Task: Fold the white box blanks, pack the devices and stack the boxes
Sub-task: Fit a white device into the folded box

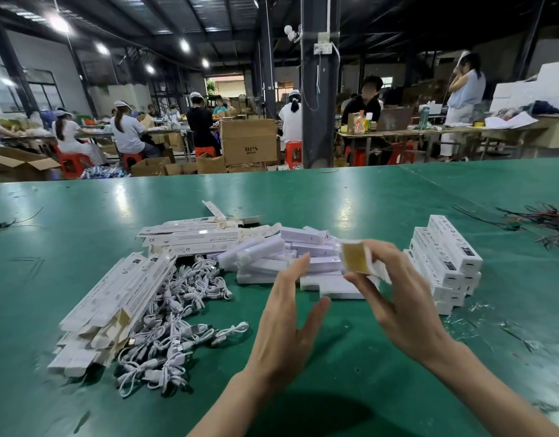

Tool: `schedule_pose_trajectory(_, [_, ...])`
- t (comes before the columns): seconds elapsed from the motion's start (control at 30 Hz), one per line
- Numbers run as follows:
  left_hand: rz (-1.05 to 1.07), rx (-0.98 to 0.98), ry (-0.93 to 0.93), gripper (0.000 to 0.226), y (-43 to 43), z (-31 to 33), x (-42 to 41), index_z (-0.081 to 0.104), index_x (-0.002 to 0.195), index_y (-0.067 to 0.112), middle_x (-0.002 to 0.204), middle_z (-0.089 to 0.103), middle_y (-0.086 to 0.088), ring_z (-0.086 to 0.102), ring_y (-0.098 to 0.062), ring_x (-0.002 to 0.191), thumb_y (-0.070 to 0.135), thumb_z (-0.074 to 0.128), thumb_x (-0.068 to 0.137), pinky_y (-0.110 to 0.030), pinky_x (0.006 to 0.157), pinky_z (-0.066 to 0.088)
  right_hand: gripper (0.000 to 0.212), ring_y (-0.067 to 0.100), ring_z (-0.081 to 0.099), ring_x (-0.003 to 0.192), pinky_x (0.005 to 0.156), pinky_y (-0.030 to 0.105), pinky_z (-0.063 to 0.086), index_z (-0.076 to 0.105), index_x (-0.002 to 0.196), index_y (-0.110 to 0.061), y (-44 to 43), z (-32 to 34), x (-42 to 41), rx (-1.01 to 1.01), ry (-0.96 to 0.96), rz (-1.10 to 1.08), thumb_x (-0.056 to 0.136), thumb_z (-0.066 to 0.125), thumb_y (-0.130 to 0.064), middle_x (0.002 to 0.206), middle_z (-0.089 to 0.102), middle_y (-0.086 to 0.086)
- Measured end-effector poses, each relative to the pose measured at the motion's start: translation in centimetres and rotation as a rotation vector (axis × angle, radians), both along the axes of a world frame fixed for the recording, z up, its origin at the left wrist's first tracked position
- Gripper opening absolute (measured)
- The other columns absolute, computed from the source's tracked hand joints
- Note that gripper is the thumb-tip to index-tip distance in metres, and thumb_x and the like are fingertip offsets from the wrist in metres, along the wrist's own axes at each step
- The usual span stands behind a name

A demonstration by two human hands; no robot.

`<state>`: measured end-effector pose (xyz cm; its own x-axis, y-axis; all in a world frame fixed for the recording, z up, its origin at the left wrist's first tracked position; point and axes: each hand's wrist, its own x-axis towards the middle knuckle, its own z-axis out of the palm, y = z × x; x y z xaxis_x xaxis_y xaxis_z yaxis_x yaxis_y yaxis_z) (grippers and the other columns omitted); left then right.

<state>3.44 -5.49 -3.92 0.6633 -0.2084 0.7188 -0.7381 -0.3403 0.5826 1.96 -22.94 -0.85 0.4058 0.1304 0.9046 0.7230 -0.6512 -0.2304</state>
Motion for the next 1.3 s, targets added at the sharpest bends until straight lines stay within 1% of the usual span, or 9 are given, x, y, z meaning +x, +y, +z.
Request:
schedule_pose_trajectory(0.1, [-0.039, -0.047, -0.15, 0.058, -0.1, 0.1, -0.3, 0.035, 0.142, 0.018, 0.141, 0.048, 0.003, 0.047, -0.011, 0.131, 0.026, 0.061, 0.091, -0.025, 0.109, 0.036, 0.061, 0.019, 0.059, 0.089, 0.08, 0.033, 0.048, 0.033, 0.137, -0.036, 0.0, -1.0, 0.1, -0.051, 0.095, 0.096, 0.087, 0.063, -0.018, 0.108, 0.057, -0.009])
schedule_pose_trajectory(0.27, [-0.065, -0.103, -0.158, 0.055, -0.4, 0.3, -0.7, 0.035, 0.141, 0.031, 0.141, 0.048, 0.014, 0.051, -0.014, 0.127, 0.025, 0.06, 0.092, -0.03, 0.106, 0.041, 0.058, 0.022, 0.059, 0.093, 0.081, 0.04, 0.049, 0.028, 0.142, -0.045, 0.4, -1.6, 0.2, -0.076, 0.161, 0.227, 0.095, 0.057, -0.026, 0.116, 0.053, -0.01])
schedule_pose_trajectory(0.43, [-0.12, -0.182, -0.171, 0.034, -0.2, 0.7, -1.0, 0.05, 0.129, 0.031, 0.128, 0.058, 0.012, 0.06, -0.015, 0.116, 0.019, 0.053, 0.097, -0.027, 0.097, 0.047, 0.057, 0.001, 0.055, 0.103, 0.083, 0.025, 0.048, 0.036, 0.139, -0.045, 0.6, -1.8, 0.3, -0.031, 0.263, 0.316, 0.094, 0.057, -0.016, 0.122, 0.052, -0.013])
schedule_pose_trajectory(0.6, [-0.206, -0.308, -0.081, 0.009, -0.4, 1.3, -1.4, 0.06, 0.1, 0.024, 0.115, 0.064, 0.011, 0.064, -0.016, 0.107, 0.018, 0.056, 0.095, -0.025, 0.086, 0.052, 0.061, 0.027, 0.054, 0.113, 0.082, 0.042, 0.053, 0.039, 0.134, -0.046, 0.4, -2.4, 0.1, 0.001, 0.367, 0.376, 0.09, 0.055, -0.006, 0.124, 0.053, -0.004])
schedule_pose_trajectory(0.83, [-0.309, -0.459, 0.094, 0.008, -0.5, 1.8, -2.2, 0.063, 0.086, 0.016, 0.105, 0.07, 0.005, 0.068, -0.019, 0.099, 0.021, 0.06, 0.091, -0.028, 0.086, 0.052, 0.07, 0.011, 0.054, 0.101, 0.072, 0.019, 0.047, 0.041, 0.131, -0.043, 0.5, -2.0, -0.2, 0.014, 0.387, 0.4, 0.086, 0.054, 0.008, 0.123, 0.053, -0.008])
schedule_pose_trajectory(0.93, [-0.308, -0.55, 0.138, 0.005, -0.4, 2.3, -2.7, 0.06, 0.091, 0.018, 0.095, 0.072, 0.001, 0.069, -0.013, 0.089, 0.023, 0.061, 0.09, -0.021, 0.08, 0.053, 0.055, 0.026, 0.054, 0.104, 0.072, 0.033, 0.053, 0.043, 0.131, -0.041, 0.7, -1.9, -0.5, 0.034, 0.395, 0.432, 0.092, 0.053, -0.004, 0.121, 0.055, -0.007])
schedule_pose_trajectory(1.07, [-0.333, -0.665, 0.235, 0.019, -0.3, 2.8, -2.8, 0.057, 0.101, 0.02, 0.092, 0.072, -0.011, 0.07, -0.021, 0.086, 0.029, 0.064, 0.087, -0.033, 0.079, 0.057, 0.037, 0.031, 0.054, 0.101, 0.074, 0.046, 0.052, 0.042, 0.13, -0.046, 0.9, -1.8, -0.8, 0.028, 0.4, 0.4, 0.097, 0.05, -0.031, 0.116, 0.057, -0.006])
schedule_pose_trajectory(1.2, [-0.317, -0.58, 0.242, 0.012, -0.2, 3.0, -2.5, 0.07, 0.095, 0.013, 0.085, 0.074, 0.002, 0.067, -0.006, 0.078, 0.015, 0.065, 0.084, -0.017, 0.071, 0.052, 0.039, 0.029, 0.056, 0.104, 0.077, 0.051, 0.051, 0.043, 0.129, -0.046, 1.0, -1.6, -0.9, 0.024, 0.415, 0.372, 0.095, 0.05, -0.026, 0.117, 0.058, -0.008])
schedule_pose_trajectory(1.3, [-0.335, -0.567, 0.275, 0.015, -0.2, 3.0, -2.5, 0.074, 0.092, 0.02, 0.087, 0.074, 0.002, 0.068, -0.007, 0.081, 0.012, 0.066, 0.082, -0.016, 0.072, 0.052, 0.04, 0.025, 0.057, 0.107, 0.077, 0.049, 0.052, 0.043, 0.13, -0.045, 0.9, -1.5, -1.1, 0.01, 0.418, 0.346, 0.095, 0.05, -0.027, 0.122, 0.058, -0.011])
